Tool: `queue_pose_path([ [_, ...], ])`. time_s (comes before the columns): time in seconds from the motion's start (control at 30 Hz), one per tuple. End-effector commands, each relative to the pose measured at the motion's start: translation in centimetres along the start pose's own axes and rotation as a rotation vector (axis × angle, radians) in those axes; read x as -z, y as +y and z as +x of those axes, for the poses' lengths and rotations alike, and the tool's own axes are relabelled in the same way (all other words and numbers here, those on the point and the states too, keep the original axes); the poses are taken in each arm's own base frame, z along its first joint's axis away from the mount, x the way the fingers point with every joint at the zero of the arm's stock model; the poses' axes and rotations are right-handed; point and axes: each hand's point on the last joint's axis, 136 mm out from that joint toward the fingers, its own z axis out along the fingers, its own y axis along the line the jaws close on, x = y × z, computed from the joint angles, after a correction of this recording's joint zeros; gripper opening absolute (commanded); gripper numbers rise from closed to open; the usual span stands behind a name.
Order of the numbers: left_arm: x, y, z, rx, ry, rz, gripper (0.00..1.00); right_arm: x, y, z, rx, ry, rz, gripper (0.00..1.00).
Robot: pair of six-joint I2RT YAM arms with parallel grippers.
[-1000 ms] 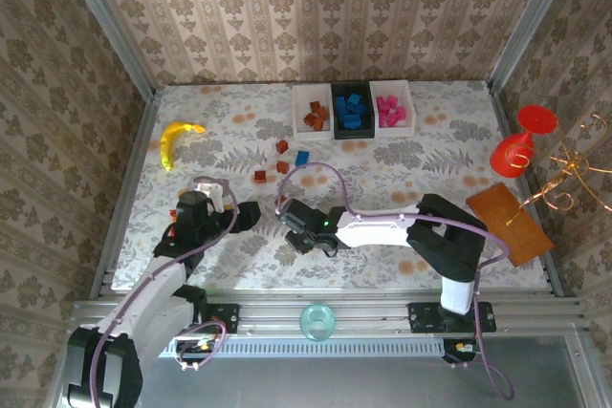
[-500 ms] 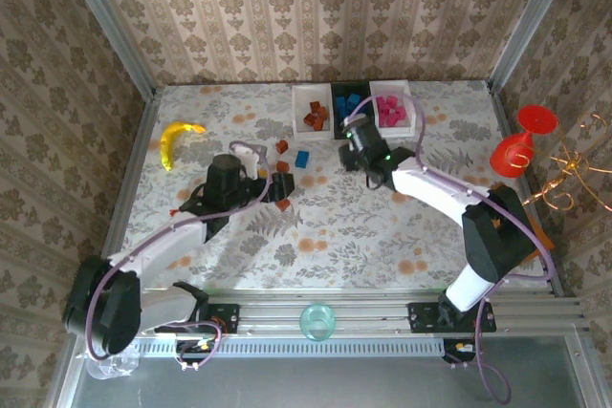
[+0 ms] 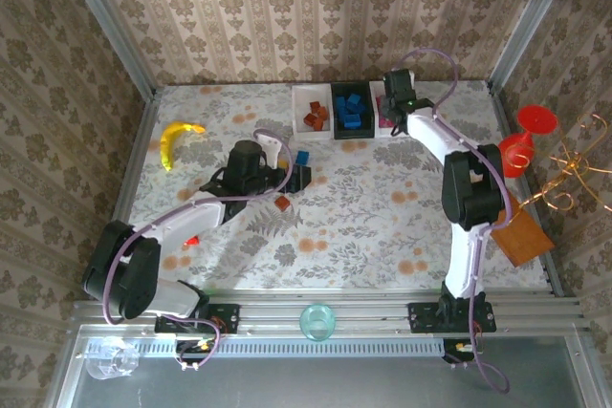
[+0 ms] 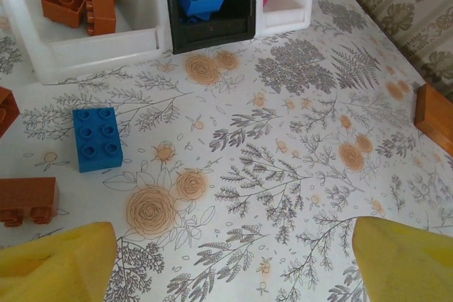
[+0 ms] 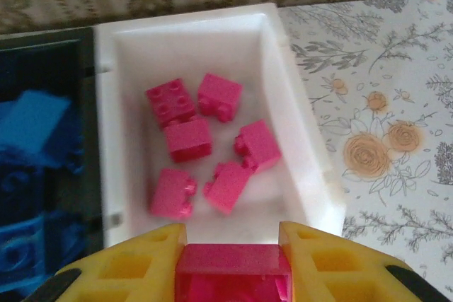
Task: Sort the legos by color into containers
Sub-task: Place the lego in the container, then pick up the lego from the center of the table.
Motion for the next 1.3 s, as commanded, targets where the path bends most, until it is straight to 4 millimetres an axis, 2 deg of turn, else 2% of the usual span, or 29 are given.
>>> queue_pose_path([
  [0.0, 0.8, -0.7, -0.8, -0.08, -0.042, 0.004, 0.88, -1.4, -0.9, -0.3, -0.002, 0.039, 0.065, 0.35],
  [0.13, 1.1, -0.6, -0.8, -0.097, -0.051, -0.011, 0.88, -2.8, -2.1, -0.9, -0.008, 0.047, 0.104, 0.37],
  [0.27, 1.0, -0.5, -0.3, -0.095, -0.044, -0.011, 0.88, -3.0, -2.2, -1.3, -0.007, 0.045, 0.102, 0.44],
  [0.4, 0.9, 0.2, 0.0, -0.083, -0.035, -0.044, 0.9, -2.1, -2.0, -2.0, -0.011, 0.038, 0.086, 0.56],
  [0.5, 1.1, 0.9, 0.2, -0.073, -0.034, -0.076, 0.9, -0.4, -1.0, -2.3, -0.005, 0.022, 0.038, 0.63],
  [0.57, 1.5, 1.6, 0.1, -0.06, -0.047, -0.102, 0.91, 1.4, 0.8, -2.0, 0.014, 0.005, -0.027, 0.66],
  [0.63, 2.0, 2.8, 0.1, -0.026, -0.064, -0.133, 0.92, 3.6, 3.5, -0.7, 0.05, -0.01, -0.117, 0.69],
  [0.83, 3.7, 7.3, 0.1, 0.155, -0.12, -0.179, 0.91, 10.2, 11.2, 4.7, 0.189, -0.027, -0.342, 0.78],
  [0.93, 3.8, 8.6, 0.6, 0.185, -0.114, -0.214, 0.91, 12.5, 14.5, 7.6, 0.233, 0.001, -0.461, 0.8],
  [1.0, 3.6, 9.1, 1.0, 0.2, -0.104, -0.231, 0.9, 13.3, 16.2, 9.1, 0.261, 0.021, -0.509, 0.81],
  [1.07, 3.6, 9.5, 1.1, 0.212, -0.1, -0.238, 0.9, 13.3, 17.4, 10.2, 0.269, 0.049, -0.518, 0.82],
  [1.27, 4.3, 10.0, 1.0, 0.203, -0.114, -0.272, 0.9, 11.5, 20.3, 11.9, 0.213, 0.112, -0.464, 0.81],
])
